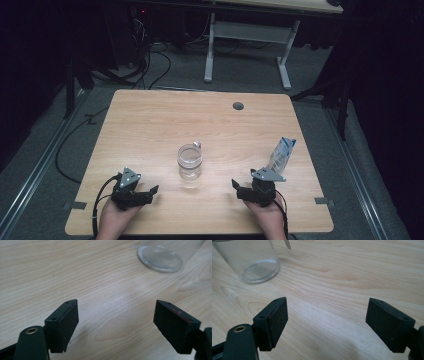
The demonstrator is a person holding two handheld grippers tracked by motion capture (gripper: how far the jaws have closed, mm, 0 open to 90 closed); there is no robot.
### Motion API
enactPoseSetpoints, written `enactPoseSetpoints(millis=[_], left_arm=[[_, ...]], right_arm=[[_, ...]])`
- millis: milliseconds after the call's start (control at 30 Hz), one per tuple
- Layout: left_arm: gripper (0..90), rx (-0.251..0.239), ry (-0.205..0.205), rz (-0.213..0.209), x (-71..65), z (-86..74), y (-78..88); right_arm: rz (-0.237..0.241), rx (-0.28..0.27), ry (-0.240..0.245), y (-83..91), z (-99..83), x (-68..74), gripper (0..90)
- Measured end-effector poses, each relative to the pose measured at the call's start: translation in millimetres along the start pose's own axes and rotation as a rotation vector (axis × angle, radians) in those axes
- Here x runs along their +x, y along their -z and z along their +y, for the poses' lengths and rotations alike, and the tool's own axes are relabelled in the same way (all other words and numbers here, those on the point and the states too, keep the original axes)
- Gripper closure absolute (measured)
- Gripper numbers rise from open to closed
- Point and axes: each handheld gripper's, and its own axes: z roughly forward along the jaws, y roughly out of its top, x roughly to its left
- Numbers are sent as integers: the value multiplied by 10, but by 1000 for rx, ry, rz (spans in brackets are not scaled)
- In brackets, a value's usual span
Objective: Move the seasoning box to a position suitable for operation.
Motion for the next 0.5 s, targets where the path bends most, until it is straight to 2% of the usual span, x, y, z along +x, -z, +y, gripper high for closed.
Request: enactPoseSetpoints(millis=[133, 200, 267, 500], left_arm=[[210, -15, 3, 13, 17, 5, 29], [210, -17, 25, 3, 40, 11, 29], [218, -23, 28, -1, 39, 15, 25], [250, -36, 20, 11, -16, 10, 21]], right_arm=[[-9, -6, -11, 27, -11, -57, 217], [-14, -14, -9, 35, -19, -65, 216], [-10, -14, -13, 37, -21, -65, 217], [-18, -28, 5, 56, -31, -82, 222]])
